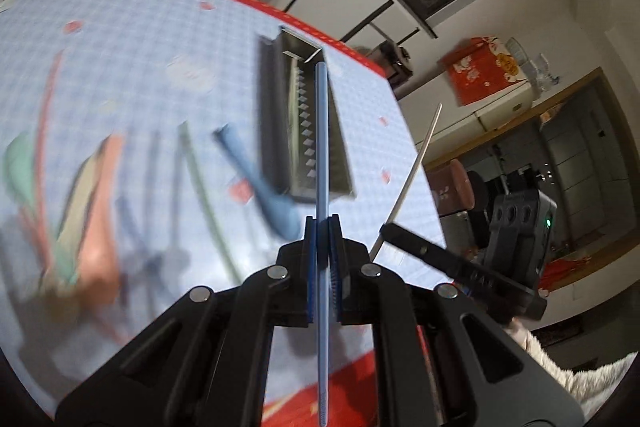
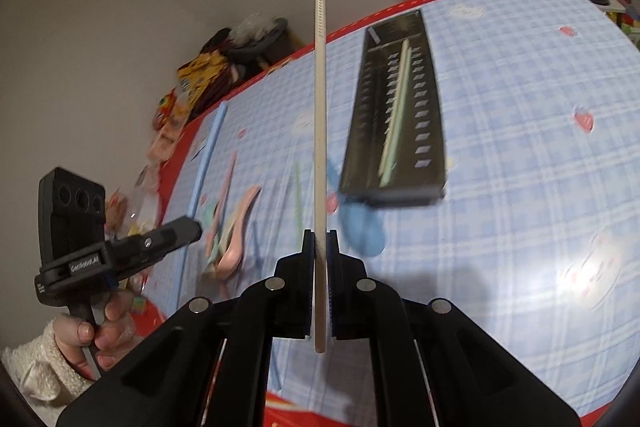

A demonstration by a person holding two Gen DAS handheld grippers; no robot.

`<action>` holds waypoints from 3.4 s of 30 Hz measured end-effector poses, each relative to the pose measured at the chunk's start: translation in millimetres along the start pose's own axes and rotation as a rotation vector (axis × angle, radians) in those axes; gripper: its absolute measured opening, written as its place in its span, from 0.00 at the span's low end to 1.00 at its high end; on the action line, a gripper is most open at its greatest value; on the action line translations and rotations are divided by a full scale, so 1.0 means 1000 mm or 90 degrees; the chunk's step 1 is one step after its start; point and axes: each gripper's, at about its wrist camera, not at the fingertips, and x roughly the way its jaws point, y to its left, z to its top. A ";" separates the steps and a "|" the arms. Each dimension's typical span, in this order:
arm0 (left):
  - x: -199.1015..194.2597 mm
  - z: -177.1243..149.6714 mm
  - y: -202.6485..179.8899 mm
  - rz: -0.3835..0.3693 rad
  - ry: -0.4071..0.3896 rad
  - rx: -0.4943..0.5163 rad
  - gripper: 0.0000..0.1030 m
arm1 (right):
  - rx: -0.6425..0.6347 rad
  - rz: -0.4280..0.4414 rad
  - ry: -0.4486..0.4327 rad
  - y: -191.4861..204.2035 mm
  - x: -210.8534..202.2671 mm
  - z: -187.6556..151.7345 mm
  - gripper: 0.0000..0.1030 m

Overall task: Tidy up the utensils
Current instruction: 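Lower the blue chopstick into the basket with the left tool while the right tool inserts beige, then open both tools to drop the chopsticks into the basket, then withdraw both tools and move them toward the remaining chopsticks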

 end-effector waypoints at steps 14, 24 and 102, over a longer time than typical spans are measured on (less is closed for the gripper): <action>0.121 0.115 -0.010 -0.050 -0.027 -0.012 0.10 | -0.046 -0.148 -0.011 -0.017 0.041 0.102 0.06; 0.165 0.132 0.008 -0.007 -0.020 -0.003 0.10 | -0.061 -0.205 0.051 -0.028 0.090 0.118 0.06; -0.023 -0.103 0.081 0.360 -0.006 -0.123 0.54 | -0.172 -0.152 0.082 0.049 0.066 -0.097 0.66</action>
